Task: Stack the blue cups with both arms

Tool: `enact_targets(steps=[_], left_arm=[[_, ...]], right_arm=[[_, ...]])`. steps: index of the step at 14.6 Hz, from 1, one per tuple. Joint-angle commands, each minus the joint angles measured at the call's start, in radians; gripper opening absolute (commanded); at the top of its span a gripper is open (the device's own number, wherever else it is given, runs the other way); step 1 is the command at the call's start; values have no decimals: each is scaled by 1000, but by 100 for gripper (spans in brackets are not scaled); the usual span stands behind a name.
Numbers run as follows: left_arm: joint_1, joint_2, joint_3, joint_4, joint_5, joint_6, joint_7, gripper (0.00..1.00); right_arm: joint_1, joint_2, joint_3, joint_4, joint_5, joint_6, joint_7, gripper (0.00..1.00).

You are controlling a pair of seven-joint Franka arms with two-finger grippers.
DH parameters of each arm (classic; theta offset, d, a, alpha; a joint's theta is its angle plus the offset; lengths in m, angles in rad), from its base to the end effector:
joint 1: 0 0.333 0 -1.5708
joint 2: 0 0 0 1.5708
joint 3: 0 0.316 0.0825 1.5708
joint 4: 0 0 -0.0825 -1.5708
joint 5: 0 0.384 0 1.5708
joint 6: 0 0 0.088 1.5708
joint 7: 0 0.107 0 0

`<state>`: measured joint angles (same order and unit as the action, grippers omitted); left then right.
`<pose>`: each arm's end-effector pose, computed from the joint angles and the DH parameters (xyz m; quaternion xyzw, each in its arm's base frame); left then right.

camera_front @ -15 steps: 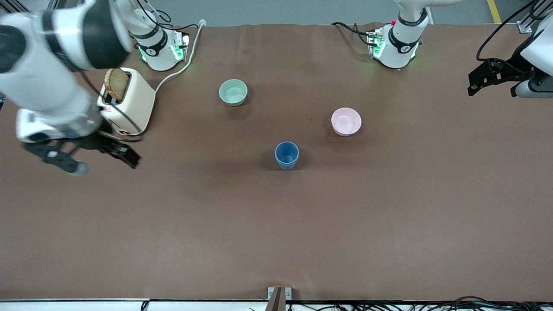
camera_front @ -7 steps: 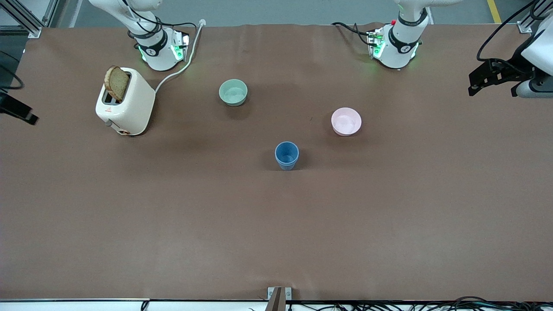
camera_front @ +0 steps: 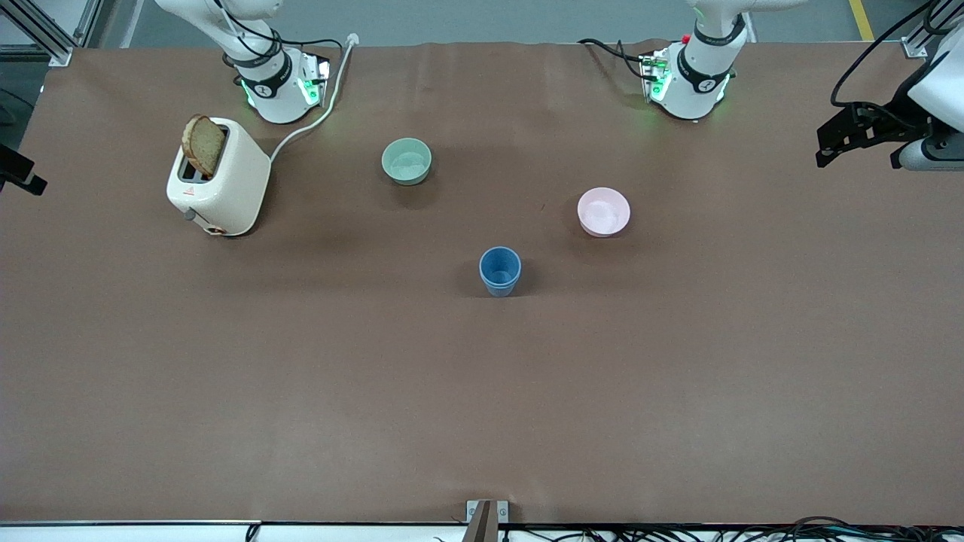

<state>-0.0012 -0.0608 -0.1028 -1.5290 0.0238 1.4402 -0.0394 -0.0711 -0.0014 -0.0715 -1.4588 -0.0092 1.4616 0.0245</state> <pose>0.5190 -0.0533 0.6653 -0.9993 0.0308 0.0130 0.0159 0.5370 -0.0782 0.6679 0.9965 -0.0840 0.0018 0.0046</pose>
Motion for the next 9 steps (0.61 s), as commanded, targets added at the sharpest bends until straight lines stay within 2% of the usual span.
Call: enact_targets(steps=[1, 3, 9], left_arm=[[-8, 7, 3, 32, -8, 3, -5, 100], [-11, 16, 2, 43, -10, 3, -5, 100], [-7, 16, -20, 43, -24, -1, -82, 100]], right_arm=[[16, -20, -7, -18, 8, 3, -3, 100], [17, -19, 13, -12, -5, 8, -3, 100], [24, -17, 15, 6, -5, 3, -6, 100]])
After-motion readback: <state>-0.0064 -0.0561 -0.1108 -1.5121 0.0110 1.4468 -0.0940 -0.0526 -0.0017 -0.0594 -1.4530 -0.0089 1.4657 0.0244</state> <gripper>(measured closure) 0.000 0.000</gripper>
